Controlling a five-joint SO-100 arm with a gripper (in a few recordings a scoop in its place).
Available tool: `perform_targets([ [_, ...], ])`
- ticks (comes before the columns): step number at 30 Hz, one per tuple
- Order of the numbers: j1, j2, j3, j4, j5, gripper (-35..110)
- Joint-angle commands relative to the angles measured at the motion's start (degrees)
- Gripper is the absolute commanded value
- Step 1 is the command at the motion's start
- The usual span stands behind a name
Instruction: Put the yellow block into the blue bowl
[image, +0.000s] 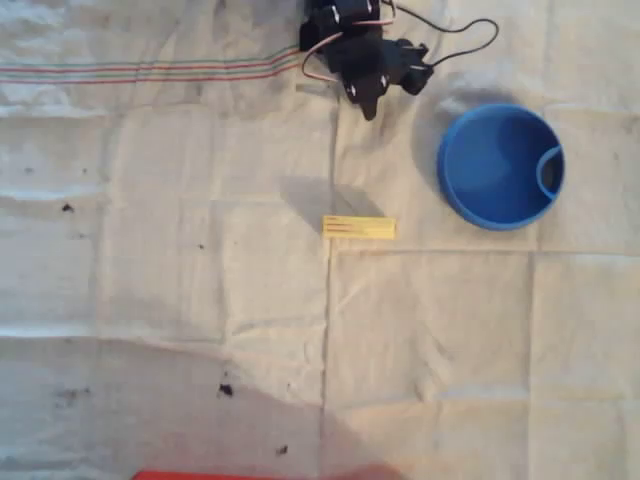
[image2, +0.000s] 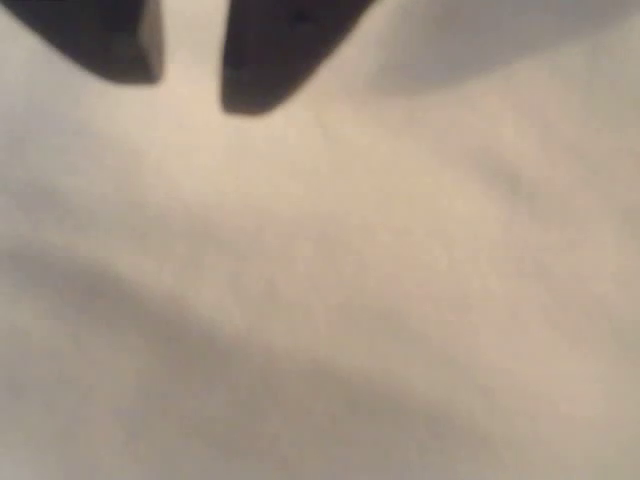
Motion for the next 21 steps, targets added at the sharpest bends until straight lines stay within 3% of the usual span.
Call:
perform_targets([
  [1, -0.7, 4.8, -14.5, -1.2, 0.0, 0],
  [8, -0.7, -0.4, -21.6, -1.1, 0.0, 0],
  [14, -0.4, -23.6, -32.8, -1.2, 0.0, 0],
  [21, 0.1, -54.6, -59.3, -0.3, 0.8, 0],
])
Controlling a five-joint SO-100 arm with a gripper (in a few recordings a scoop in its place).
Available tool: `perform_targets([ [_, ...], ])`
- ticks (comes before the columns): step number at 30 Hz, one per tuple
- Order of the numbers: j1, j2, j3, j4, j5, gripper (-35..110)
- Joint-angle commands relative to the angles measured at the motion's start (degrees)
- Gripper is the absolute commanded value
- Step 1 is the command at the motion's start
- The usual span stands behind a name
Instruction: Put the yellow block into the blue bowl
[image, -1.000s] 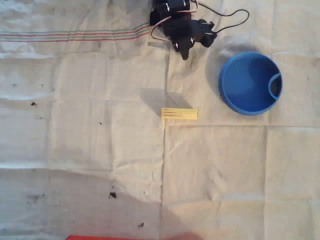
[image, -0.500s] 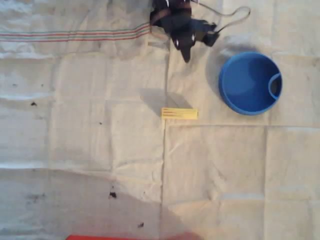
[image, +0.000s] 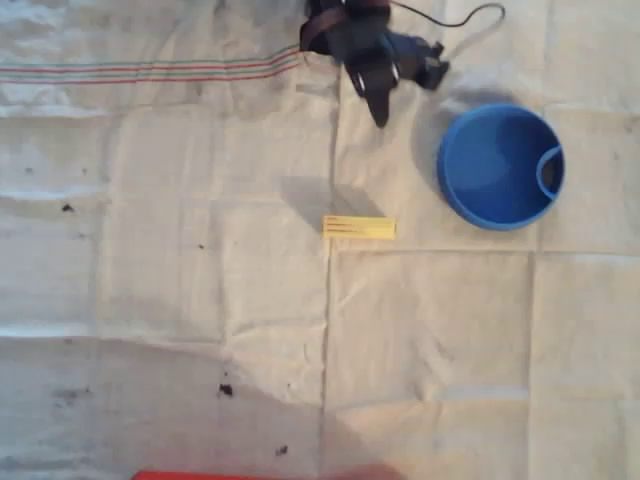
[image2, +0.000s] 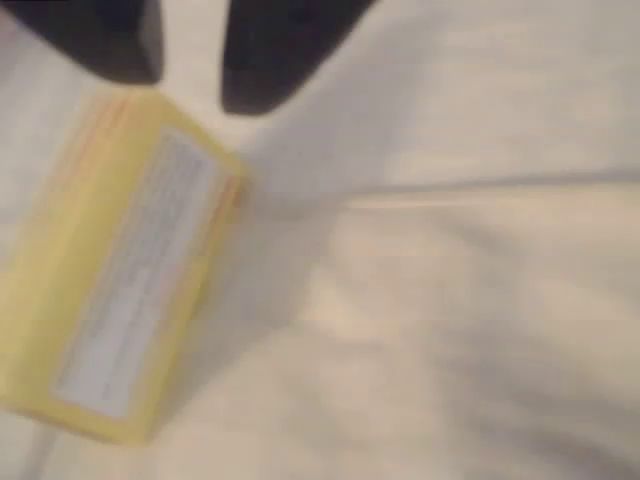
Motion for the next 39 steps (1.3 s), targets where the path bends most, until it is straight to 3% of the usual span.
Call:
perform_targets([
  [1, 0.9, -19.3, -23.2, -0.3, 0.8, 0],
  [8, 7.9, -44.6, -42.6, 0.3, 0.8, 0],
  [16, 11.1, -63.5, -56.3, 9.2, 0.9, 0],
  [22, 11.1, -69.3, -62.8, 11.7, 0.8, 3],
  [31, 11.2, -71.0, -65.0, 11.9, 0.8, 26],
  [39, 13.5, -73.2, -64.8, 11.9, 0.8, 27],
])
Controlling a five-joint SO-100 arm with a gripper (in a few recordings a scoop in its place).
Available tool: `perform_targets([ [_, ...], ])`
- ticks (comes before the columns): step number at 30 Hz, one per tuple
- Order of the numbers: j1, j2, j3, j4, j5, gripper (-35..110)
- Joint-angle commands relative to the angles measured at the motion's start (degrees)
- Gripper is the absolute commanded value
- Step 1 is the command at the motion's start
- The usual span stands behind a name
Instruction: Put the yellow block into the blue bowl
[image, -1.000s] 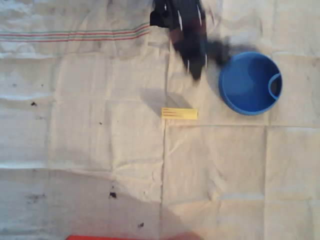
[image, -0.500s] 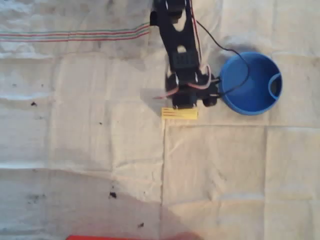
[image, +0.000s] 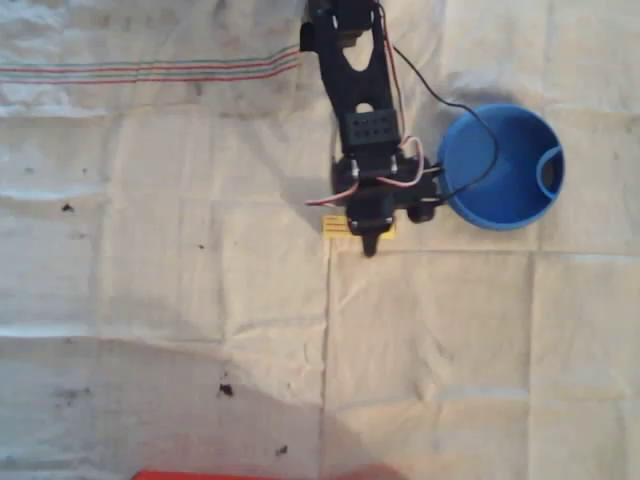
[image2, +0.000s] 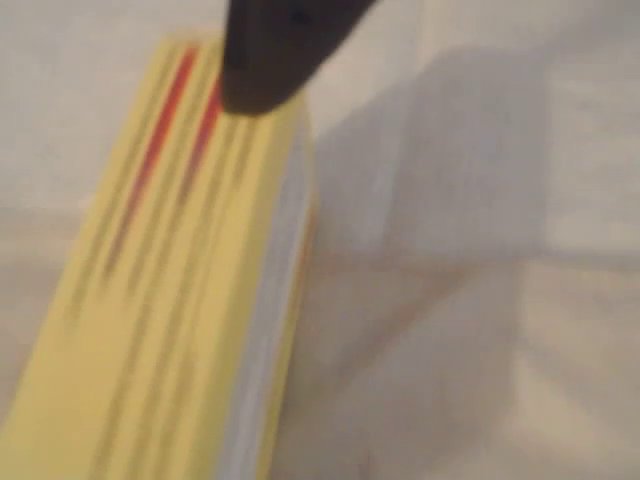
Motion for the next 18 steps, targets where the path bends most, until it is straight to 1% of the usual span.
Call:
perform_targets([
  [1, 1.3, -1.0, -4.4, 0.1, 0.8, 27],
  [6, 2.4, -4.0, -4.6, 0.1, 0.8, 27],
  [18, 1.9, -5.0, -4.6, -0.4, 0.7, 27],
])
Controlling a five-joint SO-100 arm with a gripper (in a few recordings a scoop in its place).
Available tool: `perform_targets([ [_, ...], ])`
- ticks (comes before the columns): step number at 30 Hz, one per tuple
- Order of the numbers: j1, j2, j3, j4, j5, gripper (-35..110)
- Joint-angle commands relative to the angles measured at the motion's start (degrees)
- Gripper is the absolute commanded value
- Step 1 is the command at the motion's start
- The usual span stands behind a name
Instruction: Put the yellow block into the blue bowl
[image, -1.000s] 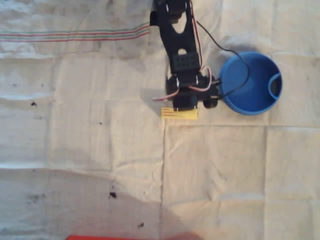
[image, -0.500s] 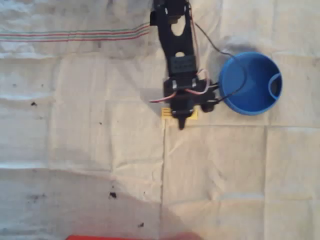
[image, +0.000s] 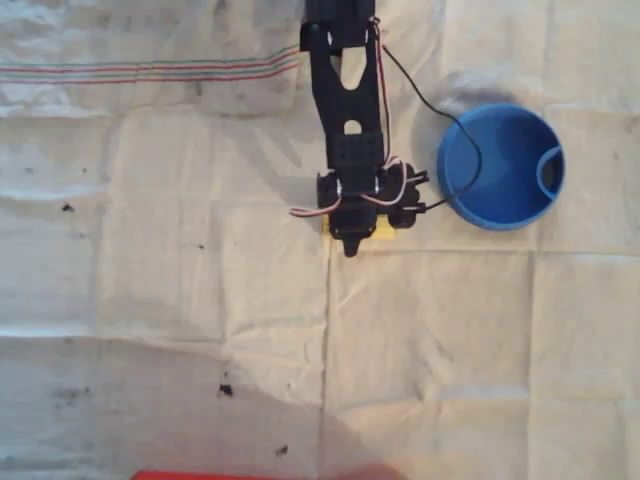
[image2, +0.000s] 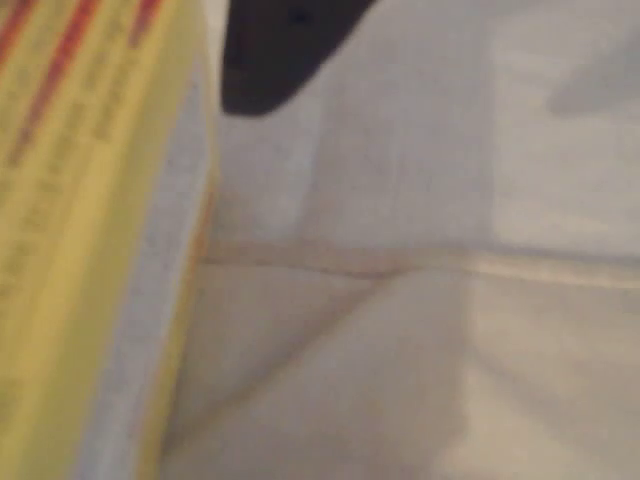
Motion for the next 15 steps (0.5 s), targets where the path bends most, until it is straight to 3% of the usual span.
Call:
perform_targets([
  [1, 0.0, 1.6, -4.5, -0.3, 0.7, 27],
  [15, 0.2, -3.7, -5.2, -0.6, 0.6, 27],
])
